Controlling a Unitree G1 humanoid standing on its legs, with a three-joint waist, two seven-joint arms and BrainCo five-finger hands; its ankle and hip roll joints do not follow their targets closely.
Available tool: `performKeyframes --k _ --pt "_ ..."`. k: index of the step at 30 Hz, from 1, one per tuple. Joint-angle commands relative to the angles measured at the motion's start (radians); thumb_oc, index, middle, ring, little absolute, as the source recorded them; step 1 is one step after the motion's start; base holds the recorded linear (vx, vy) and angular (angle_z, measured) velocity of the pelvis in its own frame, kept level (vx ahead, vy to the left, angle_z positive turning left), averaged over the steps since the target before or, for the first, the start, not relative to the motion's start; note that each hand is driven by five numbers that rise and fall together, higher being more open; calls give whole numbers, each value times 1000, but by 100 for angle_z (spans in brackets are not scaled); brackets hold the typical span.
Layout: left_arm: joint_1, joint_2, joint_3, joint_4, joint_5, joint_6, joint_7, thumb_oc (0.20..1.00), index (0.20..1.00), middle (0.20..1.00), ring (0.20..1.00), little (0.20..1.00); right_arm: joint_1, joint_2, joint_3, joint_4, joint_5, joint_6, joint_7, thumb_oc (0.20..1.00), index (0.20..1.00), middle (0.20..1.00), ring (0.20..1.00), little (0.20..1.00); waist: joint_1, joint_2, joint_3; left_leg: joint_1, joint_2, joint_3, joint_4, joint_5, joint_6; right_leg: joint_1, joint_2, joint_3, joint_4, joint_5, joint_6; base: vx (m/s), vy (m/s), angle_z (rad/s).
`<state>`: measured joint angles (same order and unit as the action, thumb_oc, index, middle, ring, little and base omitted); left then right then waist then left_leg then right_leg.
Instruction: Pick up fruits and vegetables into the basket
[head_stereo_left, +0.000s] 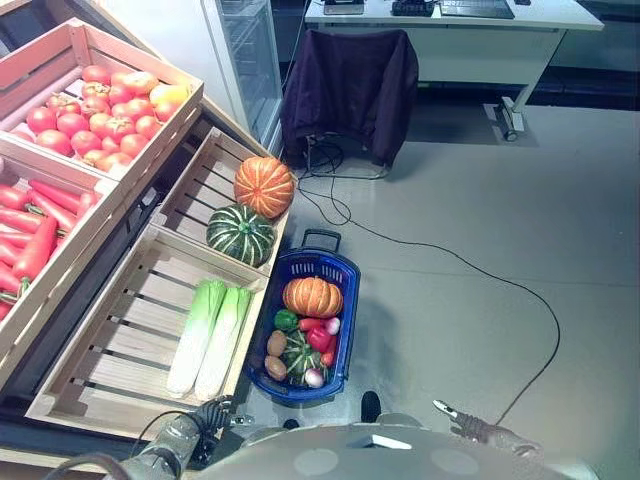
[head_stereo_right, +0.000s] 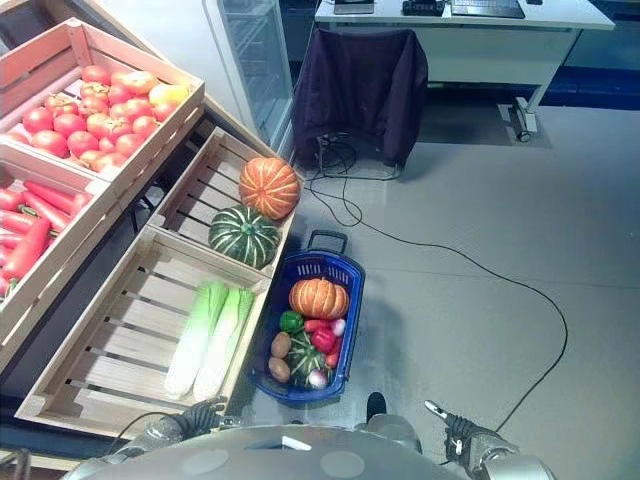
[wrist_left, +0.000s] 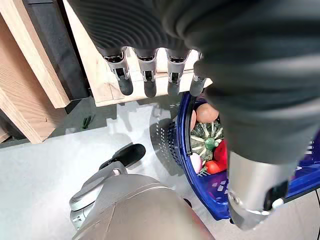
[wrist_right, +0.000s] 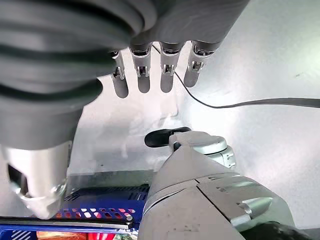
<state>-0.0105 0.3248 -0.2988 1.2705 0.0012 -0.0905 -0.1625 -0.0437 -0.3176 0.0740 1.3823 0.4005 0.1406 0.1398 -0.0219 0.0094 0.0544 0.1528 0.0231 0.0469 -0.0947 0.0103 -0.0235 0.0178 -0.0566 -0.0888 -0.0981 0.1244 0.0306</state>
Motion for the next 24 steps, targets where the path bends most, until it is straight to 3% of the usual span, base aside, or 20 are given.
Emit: performKeyframes --k 1,24 --pt "-58 -15 16 68 1 -9 -7 1000 1000 1000 1000 1000 -61 -9 -6 77 -16 -9 -4 1000 1000 1000 1000 1000 4 -7 29 -34 3 -23 7 -83 -18 93 -20 -16 21 -150 83 -219 26 -17" --pt "-63 -7 25 64 -12 4 -11 1000 1000 1000 1000 1000 -63 -14 -7 74 -21 -7 -5 1000 1000 1000 1000 1000 4 -5 20 -18 0 -26 7 -88 -16 103 -21 -17 32 -162 80 0 0 0"
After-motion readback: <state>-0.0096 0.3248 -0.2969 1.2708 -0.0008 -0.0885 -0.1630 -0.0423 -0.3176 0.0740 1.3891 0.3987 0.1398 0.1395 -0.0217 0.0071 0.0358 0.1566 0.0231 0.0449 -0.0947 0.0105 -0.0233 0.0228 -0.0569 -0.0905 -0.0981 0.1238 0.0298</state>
